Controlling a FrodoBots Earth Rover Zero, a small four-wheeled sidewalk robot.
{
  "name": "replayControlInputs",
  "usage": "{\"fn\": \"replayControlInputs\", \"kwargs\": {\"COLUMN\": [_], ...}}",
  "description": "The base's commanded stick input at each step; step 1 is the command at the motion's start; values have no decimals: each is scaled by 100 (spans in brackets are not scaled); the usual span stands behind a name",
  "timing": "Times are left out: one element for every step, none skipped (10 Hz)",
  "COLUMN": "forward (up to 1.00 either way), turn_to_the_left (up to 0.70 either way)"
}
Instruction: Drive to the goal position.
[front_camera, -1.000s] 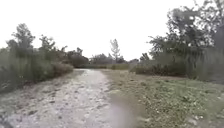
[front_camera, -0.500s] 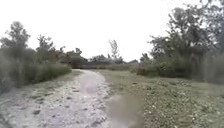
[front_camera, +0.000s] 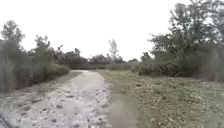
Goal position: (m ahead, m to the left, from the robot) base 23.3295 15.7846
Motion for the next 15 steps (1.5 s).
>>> {"fn": "replayControlInputs", "kwargs": {"forward": [70,70,70,70,70,70,70,70,70,70,70,70,70,70,70], "turn_to_the_left": [0,0,0,0,0,0,0,0,0,19,35,35,35,29,4]}}
